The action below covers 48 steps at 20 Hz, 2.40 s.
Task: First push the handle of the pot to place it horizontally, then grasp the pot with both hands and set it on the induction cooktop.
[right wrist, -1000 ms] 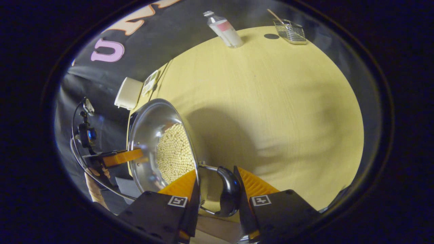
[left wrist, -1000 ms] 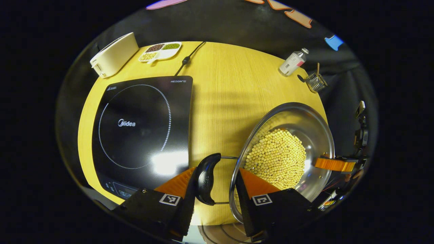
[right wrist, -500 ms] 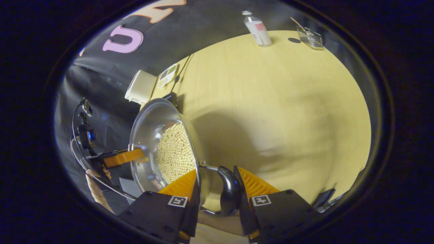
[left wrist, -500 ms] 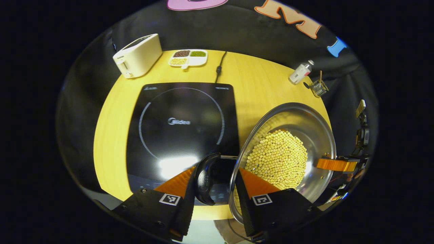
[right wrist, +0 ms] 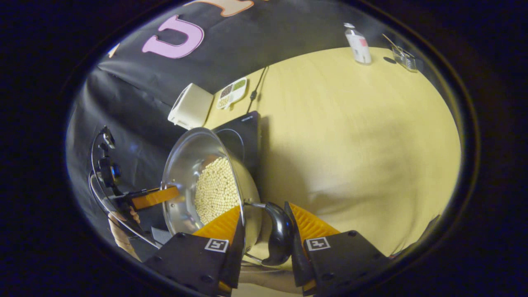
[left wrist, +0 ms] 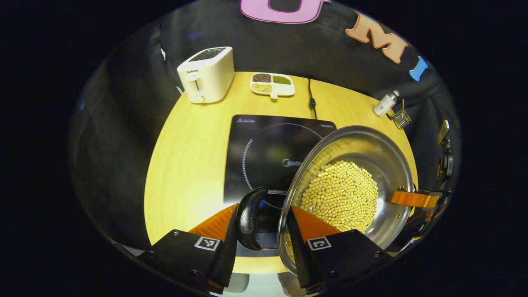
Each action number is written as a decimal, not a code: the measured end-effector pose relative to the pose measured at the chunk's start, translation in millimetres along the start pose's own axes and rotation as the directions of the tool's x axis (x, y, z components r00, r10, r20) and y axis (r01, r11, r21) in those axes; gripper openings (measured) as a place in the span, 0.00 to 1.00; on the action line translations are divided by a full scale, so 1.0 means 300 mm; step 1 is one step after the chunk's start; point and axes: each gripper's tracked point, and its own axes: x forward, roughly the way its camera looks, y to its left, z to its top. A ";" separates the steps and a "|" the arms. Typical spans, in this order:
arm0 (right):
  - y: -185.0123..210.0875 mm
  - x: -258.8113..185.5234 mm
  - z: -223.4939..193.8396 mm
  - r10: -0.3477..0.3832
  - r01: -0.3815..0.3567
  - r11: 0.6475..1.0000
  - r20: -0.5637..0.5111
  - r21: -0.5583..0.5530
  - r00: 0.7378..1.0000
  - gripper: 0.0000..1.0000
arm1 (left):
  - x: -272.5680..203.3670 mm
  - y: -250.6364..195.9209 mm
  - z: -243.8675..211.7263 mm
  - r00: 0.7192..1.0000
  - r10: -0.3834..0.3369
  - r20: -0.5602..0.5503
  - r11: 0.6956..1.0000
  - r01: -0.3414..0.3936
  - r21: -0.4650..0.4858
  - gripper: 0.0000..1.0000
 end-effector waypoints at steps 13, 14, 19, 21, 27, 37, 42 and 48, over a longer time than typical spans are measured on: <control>0.112 0.273 0.172 -0.027 0.024 0.999 0.155 0.022 0.988 0.47 | 0.151 0.206 0.173 0.988 0.071 0.139 0.996 -0.077 0.038 0.63; 0.108 0.280 0.184 -0.035 0.032 0.999 0.161 0.022 0.986 0.47 | 0.155 0.209 0.179 0.987 0.074 0.143 0.996 -0.080 0.041 0.63; 0.104 0.298 0.219 -0.049 0.049 0.999 0.181 0.002 0.982 0.47 | 0.177 0.207 0.185 0.987 0.076 0.140 0.996 -0.081 0.026 0.63; 0.101 0.298 0.227 -0.051 0.055 0.998 0.190 -0.017 0.980 0.47 | 0.187 0.201 0.192 0.986 0.074 0.150 0.997 -0.075 0.005 0.64; 0.102 0.302 0.218 -0.043 0.044 0.999 0.182 -0.002 0.982 0.52 | 0.184 0.203 0.181 0.979 0.073 0.188 0.997 -0.065 -0.047 0.69; -0.019 0.004 0.243 -0.142 0.129 0.990 0.408 0.060 0.902 0.94 | 0.042 0.176 0.121 0.944 0.084 0.320 0.980 -0.020 -0.199 0.98; -0.085 -0.255 0.234 -0.197 0.169 0.980 0.507 0.102 0.839 1.00 | -0.099 0.092 0.144 0.910 0.109 0.400 0.990 -0.061 -0.130 0.98; -0.159 -0.573 0.273 -0.223 0.233 0.970 0.636 0.071 0.739 1.00 | -0.258 -0.165 0.231 0.853 0.079 0.516 0.996 -0.088 -0.007 0.98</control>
